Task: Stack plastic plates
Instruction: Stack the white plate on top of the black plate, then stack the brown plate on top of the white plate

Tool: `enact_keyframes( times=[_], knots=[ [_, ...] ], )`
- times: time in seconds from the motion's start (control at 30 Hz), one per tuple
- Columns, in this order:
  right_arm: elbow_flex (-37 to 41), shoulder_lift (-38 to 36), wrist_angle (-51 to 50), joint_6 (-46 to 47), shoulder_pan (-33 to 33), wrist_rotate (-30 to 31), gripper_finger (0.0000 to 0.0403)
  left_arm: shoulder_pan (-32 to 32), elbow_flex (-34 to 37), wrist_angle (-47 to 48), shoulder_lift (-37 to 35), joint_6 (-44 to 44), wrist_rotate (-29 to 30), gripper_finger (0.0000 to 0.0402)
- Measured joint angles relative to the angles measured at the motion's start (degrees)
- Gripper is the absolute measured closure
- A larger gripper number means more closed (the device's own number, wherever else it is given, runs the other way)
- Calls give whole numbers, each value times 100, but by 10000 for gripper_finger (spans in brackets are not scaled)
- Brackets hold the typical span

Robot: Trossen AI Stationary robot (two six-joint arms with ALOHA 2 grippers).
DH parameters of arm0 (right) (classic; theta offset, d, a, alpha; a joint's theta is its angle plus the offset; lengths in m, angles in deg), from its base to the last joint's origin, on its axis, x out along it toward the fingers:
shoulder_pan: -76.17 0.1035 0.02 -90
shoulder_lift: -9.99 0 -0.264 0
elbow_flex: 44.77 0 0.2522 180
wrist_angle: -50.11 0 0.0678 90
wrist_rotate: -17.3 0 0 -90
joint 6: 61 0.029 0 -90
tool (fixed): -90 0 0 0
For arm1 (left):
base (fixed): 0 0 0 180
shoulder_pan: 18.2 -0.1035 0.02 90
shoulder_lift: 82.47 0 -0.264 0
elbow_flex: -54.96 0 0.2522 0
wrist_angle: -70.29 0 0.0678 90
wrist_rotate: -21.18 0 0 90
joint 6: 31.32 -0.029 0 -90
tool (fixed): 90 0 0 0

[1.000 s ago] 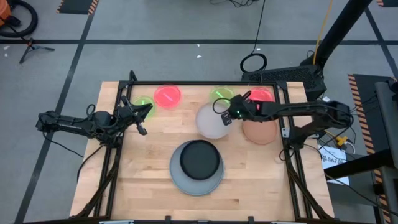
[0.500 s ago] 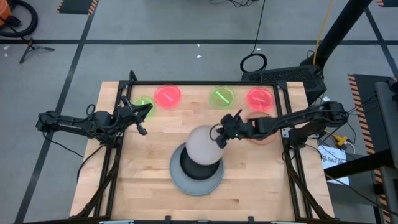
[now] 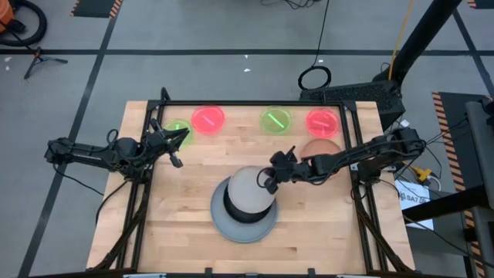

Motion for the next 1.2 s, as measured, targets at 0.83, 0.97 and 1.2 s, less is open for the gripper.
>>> enact_keyframes(
  times=[0.83,0.97,1.2],
  knots=[
    [-4,22,188,6,147,927,307,0,0,4,-2,-8,0,353],
    [-4,22,54,278,147,1089,307,0,0,4,0,-7,0,353],
    [-4,22,-1433,1944,55,1388,307,0,0,7,-2,-7,0,353]
  ],
)
